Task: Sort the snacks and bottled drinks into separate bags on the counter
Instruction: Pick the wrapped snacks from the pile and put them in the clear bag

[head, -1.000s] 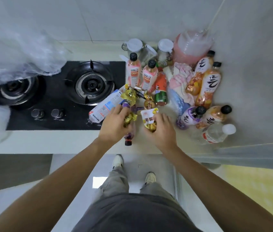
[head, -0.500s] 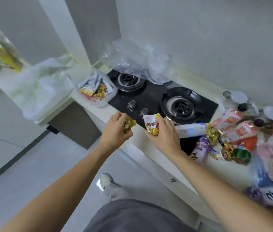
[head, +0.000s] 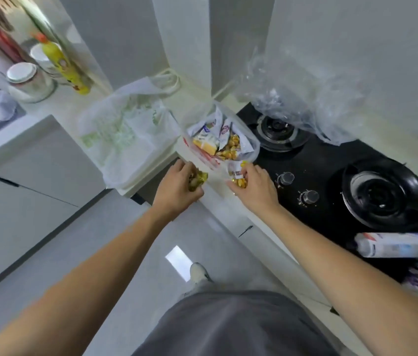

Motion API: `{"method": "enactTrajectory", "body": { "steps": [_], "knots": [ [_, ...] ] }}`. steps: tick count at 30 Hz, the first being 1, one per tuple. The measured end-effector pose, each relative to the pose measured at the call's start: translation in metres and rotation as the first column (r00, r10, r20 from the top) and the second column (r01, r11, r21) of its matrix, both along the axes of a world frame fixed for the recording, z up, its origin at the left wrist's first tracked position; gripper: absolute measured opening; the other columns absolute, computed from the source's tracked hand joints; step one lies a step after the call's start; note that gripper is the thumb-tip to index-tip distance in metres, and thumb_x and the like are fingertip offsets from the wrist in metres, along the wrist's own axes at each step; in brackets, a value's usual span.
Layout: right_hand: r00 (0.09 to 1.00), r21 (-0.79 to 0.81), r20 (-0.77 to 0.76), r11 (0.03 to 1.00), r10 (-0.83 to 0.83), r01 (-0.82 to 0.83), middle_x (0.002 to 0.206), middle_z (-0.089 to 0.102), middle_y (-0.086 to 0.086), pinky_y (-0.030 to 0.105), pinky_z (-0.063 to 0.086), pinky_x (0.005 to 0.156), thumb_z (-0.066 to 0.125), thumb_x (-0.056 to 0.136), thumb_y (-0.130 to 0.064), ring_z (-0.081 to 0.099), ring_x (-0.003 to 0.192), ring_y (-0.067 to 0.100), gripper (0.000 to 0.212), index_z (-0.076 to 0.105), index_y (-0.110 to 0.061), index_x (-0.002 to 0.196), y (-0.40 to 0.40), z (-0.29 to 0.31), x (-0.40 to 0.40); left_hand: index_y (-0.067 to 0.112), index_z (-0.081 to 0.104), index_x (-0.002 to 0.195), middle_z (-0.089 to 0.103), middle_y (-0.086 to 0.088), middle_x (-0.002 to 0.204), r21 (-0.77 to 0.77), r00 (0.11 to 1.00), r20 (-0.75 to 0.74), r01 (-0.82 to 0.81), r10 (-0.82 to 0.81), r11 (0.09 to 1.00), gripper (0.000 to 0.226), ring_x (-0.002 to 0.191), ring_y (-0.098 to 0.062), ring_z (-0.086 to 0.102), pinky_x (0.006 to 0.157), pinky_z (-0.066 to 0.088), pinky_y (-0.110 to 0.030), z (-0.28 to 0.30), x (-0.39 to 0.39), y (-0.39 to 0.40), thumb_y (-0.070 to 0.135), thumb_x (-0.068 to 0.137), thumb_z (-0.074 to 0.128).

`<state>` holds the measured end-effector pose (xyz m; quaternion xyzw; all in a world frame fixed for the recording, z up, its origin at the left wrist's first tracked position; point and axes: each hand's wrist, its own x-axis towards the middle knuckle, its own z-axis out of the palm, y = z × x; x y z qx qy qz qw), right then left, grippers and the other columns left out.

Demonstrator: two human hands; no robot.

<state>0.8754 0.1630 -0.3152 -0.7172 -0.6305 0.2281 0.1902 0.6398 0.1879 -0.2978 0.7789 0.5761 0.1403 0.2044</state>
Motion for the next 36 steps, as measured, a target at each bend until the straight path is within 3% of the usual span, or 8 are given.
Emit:
{"method": "enactTrajectory", "body": {
  "steps": [5, 10, 13, 20, 28, 32, 36],
  "knots": [
    [1.0, -0.037, -0.003, 0.999, -0.024, 0.024, 0.102, 0.063, 0.004, 0.043, 0.051, 0.076, 0.062, 0.086, -0.074, 0.058, 0.097, 0.027, 0.056, 0.053, -0.02, 0.1, 0.066, -0.008, -0.016, 0.015, 0.054, 0.104, 0.047, -0.002, 0.097, -0.069, 0.999, 0.046, 0.01, -0.007, 0.998, 0.036, 0.083, -0.023, 0.049, 0.066, 0.041, -0.036, -0.006, 0.0, 0.06, 0.03, 0.077, 0.072],
    [0.977, -0.03, 0.164, 0.989, -0.136, 0.143, 0.11, 0.07, 0.01, 0.043, 0.045, 0.087, 0.068, 0.089, -0.057, 0.063, 0.11, 0.034, 0.049, 0.061, -0.013, 0.109, 0.13, -0.023, -0.012, 0.012, 0.054, 0.107, 0.049, -0.004, 0.102, -0.17, 0.998, 0.055, 0.0, 0.009, 0.985, 0.037, 0.087, -0.027, 0.052, 0.07, 0.041, -0.037, -0.017, 0.013, 0.126, 0.031, 0.08, 0.069],
    [0.969, -0.084, 0.189, 0.98, -0.161, 0.179, 0.111, 0.07, 0.011, 0.043, 0.046, 0.087, 0.068, 0.09, -0.056, 0.065, 0.109, 0.035, 0.049, 0.061, -0.012, 0.11, 0.153, -0.031, -0.009, 0.013, 0.052, 0.11, 0.049, -0.007, 0.104, -0.195, 1.0, 0.012, 0.03, -0.028, 0.98, 0.043, 0.088, -0.031, 0.054, 0.075, 0.05, -0.044, -0.023, 0.023, 0.163, 0.039, 0.077, 0.061],
    [0.926, -0.117, 0.323, 0.963, -0.195, 0.243, 0.11, 0.071, 0.01, 0.041, 0.049, 0.086, 0.068, 0.09, -0.057, 0.067, 0.105, 0.032, 0.052, 0.062, -0.01, 0.112, 0.178, -0.043, -0.015, 0.01, 0.05, 0.116, 0.048, -0.012, 0.108, -0.152, 0.978, -0.116, 0.156, -0.174, 0.976, 0.033, 0.091, -0.035, 0.051, 0.076, 0.045, -0.044, -0.042, 0.049, 0.244, 0.029, 0.091, 0.062],
    [0.89, -0.134, 0.33, 0.918, -0.314, 0.373, 0.131, 0.064, 0.012, 0.046, 0.041, 0.114, 0.063, 0.095, -0.054, 0.054, 0.132, 0.032, 0.059, 0.059, -0.007, 0.13, 0.178, -0.044, -0.038, 0.011, 0.055, 0.124, 0.053, -0.015, 0.121, -0.113, 0.907, -0.196, 0.358, -0.374, 0.927, 0.034, 0.107, -0.037, 0.052, 0.083, 0.043, -0.047, -0.06, 0.052, 0.282, 0.031, 0.097, 0.056],
    [0.85, -0.068, 0.35, 0.895, -0.392, 0.441, 0.127, 0.062, 0.009, 0.046, 0.049, 0.099, 0.059, 0.097, -0.049, 0.054, 0.126, 0.034, 0.047, 0.06, -0.009, 0.122, 0.168, -0.027, -0.059, 0.013, 0.056, 0.124, 0.055, -0.012, 0.12, -0.015, 0.855, -0.21, 0.481, -0.473, 0.876, 0.035, 0.107, -0.034, 0.053, 0.081, 0.045, -0.045, -0.048, 0.036, 0.28, 0.035, 0.096, 0.054],
    [0.802, -0.001, 0.405, 0.877, -0.439, 0.48, 0.125, 0.062, 0.007, 0.044, 0.051, 0.084, 0.063, 0.096, -0.048, 0.057, 0.116, 0.03, 0.047, 0.06, -0.012, 0.126, 0.153, -0.009, -0.07, 0.014, 0.058, 0.121, 0.058, -0.01, 0.12, 0.068, 0.786, -0.206, 0.606, -0.583, 0.792, 0.038, 0.106, -0.032, 0.055, 0.08, 0.048, -0.044, -0.031, 0.029, 0.273, 0.039, 0.092, 0.053]
  ]
}}
